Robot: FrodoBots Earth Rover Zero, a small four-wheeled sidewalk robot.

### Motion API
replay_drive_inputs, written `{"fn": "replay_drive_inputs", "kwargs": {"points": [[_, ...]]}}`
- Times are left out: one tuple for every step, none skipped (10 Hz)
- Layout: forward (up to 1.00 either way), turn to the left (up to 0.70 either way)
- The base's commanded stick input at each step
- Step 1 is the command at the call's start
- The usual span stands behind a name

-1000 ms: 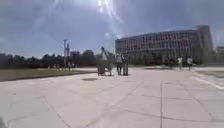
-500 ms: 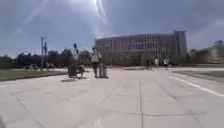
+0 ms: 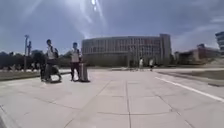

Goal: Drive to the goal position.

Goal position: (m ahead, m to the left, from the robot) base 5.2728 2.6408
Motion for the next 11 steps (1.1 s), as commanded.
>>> {"fn": "replay_drive_inputs", "kwargs": {"points": [[0.5,0.0],[0.5,0.0],[0.5,0.0],[0.5,0.0],[0.5,-0.37],[0.5,-0.49],[0.5,-0.49],[0.5,-0.22],[0.5,0.0],[0.5,0.0],[0.5,0.0]]}}
